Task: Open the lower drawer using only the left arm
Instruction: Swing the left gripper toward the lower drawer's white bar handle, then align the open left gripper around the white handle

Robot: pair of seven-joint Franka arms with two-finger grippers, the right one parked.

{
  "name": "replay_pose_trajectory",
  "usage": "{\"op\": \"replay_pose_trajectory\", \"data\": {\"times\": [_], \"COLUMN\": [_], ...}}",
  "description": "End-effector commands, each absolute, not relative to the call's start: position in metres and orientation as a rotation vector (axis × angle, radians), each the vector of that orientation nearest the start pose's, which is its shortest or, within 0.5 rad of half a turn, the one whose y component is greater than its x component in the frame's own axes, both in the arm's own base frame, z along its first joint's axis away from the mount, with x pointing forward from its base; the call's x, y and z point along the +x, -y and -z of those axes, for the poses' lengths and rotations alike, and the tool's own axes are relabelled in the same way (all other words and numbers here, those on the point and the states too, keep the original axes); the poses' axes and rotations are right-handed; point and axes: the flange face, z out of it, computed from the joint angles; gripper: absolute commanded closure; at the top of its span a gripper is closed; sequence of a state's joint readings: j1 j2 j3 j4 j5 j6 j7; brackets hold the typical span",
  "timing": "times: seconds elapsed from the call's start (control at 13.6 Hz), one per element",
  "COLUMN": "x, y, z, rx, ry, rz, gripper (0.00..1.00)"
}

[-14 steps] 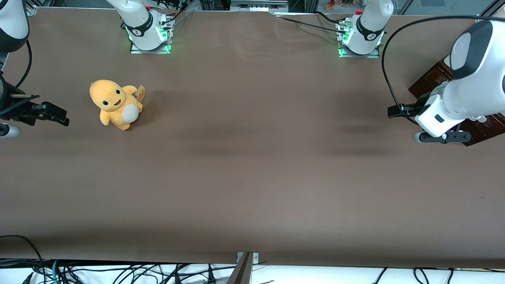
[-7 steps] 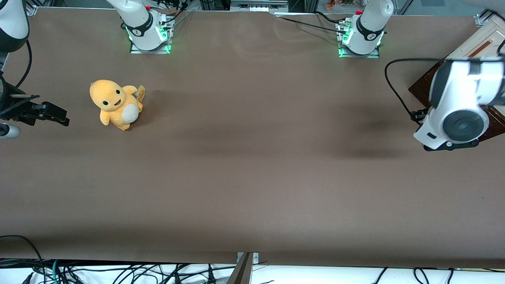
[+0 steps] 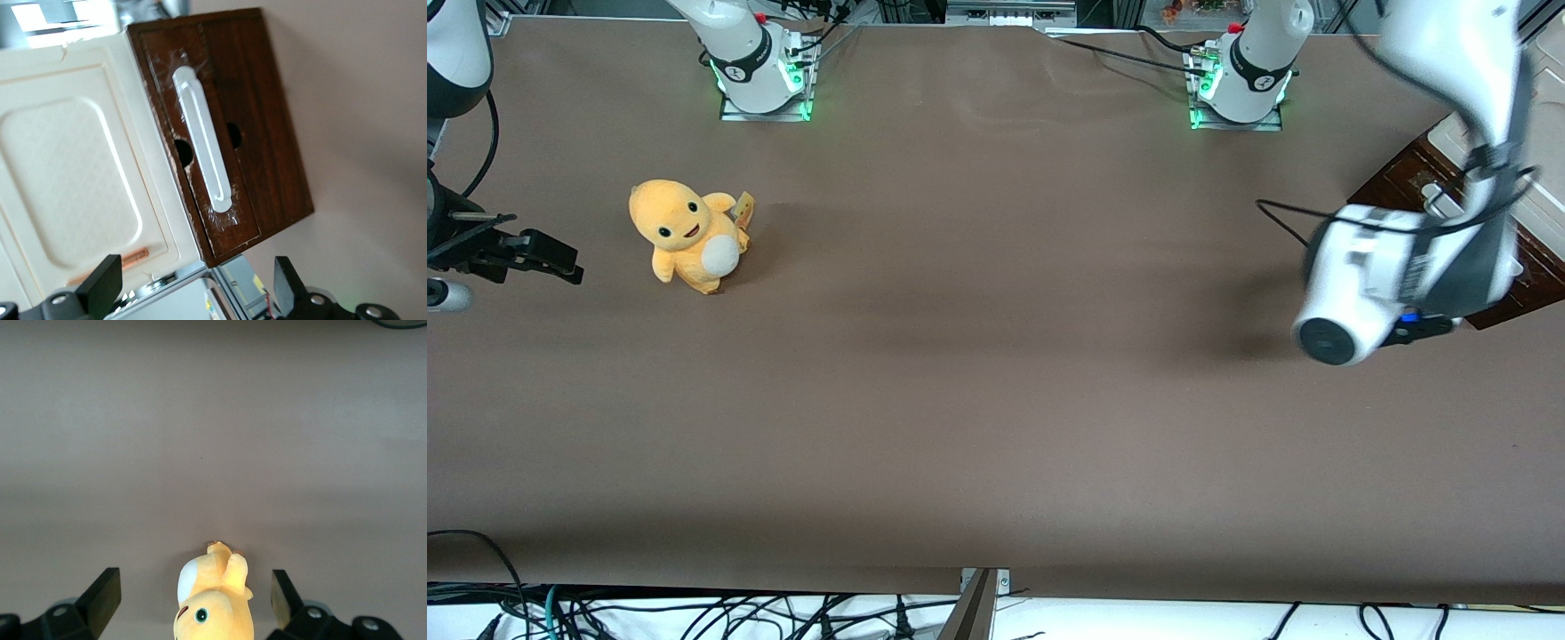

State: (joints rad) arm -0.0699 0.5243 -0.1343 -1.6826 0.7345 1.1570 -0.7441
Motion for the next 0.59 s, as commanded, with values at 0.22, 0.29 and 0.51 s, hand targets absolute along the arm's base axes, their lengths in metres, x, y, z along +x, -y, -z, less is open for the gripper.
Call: {"op": "replay_pose_trajectory", "data": {"times": [0.22, 0.29, 0.51], "x": [0.525, 0.52, 0.519], "y": [-0.011, -0.026, -0.079], "z": [-0.218, -0.208, -0.203], "rx": [-1.672, -1.655, -1.637], "ry": [0.365, 0.349, 0.393], "rz": [-0.603, -0.598, -0.592], "gripper": [0.0, 0.0, 0.0]}}
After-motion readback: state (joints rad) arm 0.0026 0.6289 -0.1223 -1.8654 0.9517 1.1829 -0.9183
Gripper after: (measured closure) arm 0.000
